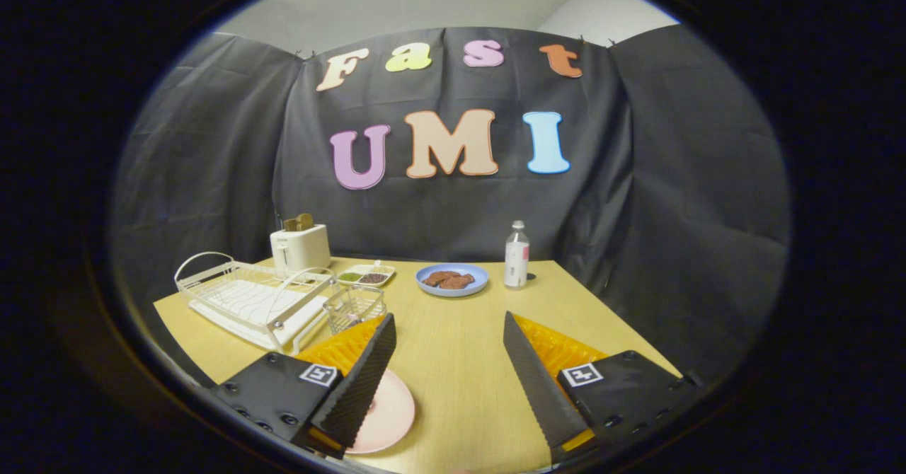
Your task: Take the plate from the dish rack, then take the spoon from the basket and place it into the plate.
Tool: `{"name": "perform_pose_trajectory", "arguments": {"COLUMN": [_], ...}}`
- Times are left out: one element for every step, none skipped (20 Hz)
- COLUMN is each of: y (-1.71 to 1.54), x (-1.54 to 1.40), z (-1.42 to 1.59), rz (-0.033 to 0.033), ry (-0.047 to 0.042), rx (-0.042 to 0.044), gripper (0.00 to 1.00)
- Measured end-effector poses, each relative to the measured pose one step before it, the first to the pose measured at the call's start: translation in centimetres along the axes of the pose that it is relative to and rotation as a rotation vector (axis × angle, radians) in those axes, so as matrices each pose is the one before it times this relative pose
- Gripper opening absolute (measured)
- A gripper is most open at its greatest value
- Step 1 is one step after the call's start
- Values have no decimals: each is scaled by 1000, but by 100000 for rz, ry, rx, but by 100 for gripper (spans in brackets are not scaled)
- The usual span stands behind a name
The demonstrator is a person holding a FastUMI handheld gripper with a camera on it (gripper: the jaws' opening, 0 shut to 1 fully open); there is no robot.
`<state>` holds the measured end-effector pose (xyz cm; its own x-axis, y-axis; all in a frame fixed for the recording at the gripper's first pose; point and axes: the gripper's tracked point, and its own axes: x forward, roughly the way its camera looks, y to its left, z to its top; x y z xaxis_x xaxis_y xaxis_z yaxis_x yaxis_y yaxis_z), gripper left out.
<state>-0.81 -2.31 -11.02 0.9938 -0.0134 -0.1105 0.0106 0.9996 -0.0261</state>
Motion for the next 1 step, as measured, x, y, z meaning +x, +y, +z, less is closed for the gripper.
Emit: {"name": "perform_pose_trajectory", "arguments": {"y": [-113], "x": [37], "z": [66], "rz": [-448], "ry": [-215], "rx": [514], "gripper": [98]}}
